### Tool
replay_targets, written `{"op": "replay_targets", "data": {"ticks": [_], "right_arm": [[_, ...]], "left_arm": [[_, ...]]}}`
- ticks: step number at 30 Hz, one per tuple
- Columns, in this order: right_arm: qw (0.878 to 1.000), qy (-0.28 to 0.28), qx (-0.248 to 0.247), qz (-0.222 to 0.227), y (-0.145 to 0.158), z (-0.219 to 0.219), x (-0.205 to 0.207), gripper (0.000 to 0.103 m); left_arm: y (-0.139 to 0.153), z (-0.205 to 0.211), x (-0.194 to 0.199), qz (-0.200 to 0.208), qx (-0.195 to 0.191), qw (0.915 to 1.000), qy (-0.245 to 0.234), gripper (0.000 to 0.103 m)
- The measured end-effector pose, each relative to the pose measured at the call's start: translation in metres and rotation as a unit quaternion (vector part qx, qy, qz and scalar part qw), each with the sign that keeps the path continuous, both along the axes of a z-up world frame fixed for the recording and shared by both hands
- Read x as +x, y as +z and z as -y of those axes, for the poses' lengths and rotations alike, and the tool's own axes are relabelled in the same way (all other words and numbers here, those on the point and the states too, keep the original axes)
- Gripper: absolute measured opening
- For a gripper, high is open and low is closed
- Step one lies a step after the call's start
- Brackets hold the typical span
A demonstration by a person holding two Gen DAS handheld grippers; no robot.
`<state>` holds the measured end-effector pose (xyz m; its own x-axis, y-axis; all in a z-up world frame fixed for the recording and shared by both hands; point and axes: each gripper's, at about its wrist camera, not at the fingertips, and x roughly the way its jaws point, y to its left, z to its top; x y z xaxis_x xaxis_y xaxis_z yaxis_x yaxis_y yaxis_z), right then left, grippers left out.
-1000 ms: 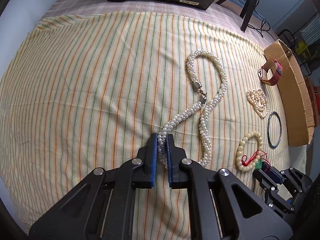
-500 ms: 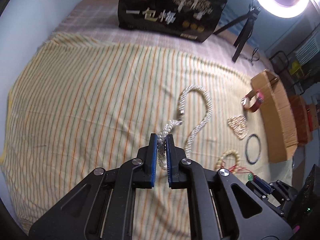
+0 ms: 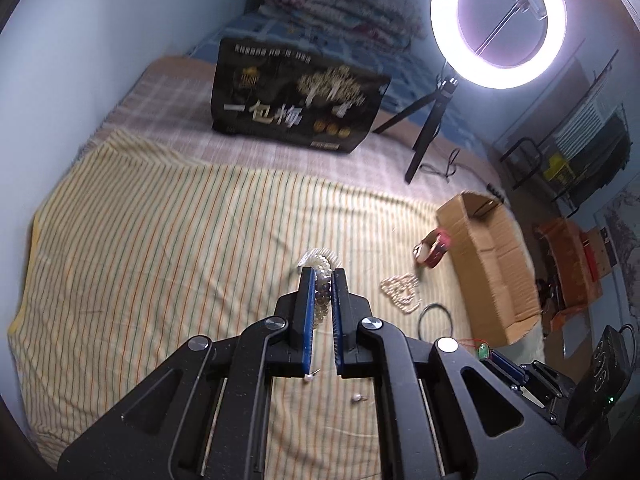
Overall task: Organize jewelry
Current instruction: 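Close the left tool on the pearl necklace while the right tool closes on the jade pendant, then lift and carry the necklace with the left tool while the right carries the pendant to the box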
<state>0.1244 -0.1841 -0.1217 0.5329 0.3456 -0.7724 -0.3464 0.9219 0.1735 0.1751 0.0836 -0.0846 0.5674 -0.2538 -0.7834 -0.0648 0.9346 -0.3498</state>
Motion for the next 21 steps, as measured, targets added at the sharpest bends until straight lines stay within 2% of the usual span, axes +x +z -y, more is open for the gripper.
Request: {"op": "replay_targets", "data": {"ticks": [11,21], "right_arm": [[0.999,-0.025,0.023,0.027,0.031,0.023,0.003,0.012],[0.997,-0.05,0.028,0.046,0.051,0.051,0.009,0.012]], "left_arm": [[0.044,0.012,-0.016,0.057,-0.01,0.9983,-0.009,0.005],[0.071,0.049,-0.018,0.09,-0.014,0.9949,-0.043,0.005]]}}
